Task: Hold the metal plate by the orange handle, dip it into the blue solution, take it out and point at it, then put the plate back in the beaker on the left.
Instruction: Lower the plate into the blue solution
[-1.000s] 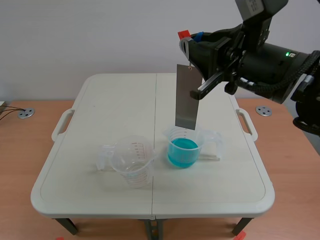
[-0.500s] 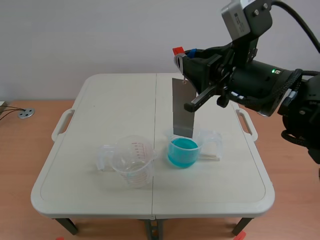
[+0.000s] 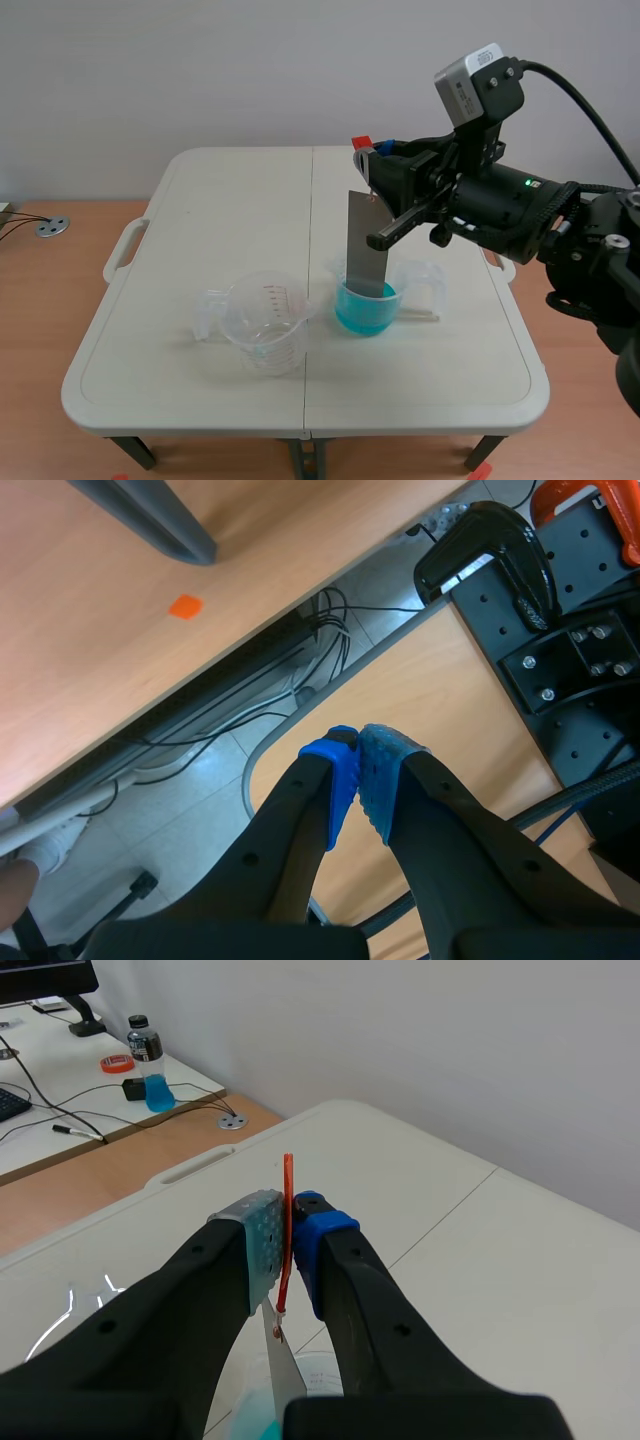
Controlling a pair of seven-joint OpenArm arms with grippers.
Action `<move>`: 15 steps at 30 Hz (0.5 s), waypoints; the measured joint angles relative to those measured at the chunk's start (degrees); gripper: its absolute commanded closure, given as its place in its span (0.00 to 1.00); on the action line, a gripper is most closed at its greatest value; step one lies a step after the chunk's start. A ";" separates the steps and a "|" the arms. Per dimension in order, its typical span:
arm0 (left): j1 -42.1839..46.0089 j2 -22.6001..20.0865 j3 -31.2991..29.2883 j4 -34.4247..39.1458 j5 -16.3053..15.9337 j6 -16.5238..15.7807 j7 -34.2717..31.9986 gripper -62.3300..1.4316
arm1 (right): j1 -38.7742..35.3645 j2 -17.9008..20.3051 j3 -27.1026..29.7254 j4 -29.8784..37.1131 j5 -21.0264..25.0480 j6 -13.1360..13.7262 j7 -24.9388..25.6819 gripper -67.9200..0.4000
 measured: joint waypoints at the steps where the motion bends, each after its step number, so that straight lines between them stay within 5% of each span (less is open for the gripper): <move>1: 0.00 -0.07 0.48 0.00 0.02 0.02 0.00 0.95 | 0.00 0.00 0.00 -0.24 0.00 0.00 0.07 0.98; 15: -0.13 -0.07 10.38 -1.81 0.02 0.02 -0.24 0.95 | 0.13 0.00 0.00 -6.84 -3.21 1.73 4.28 0.98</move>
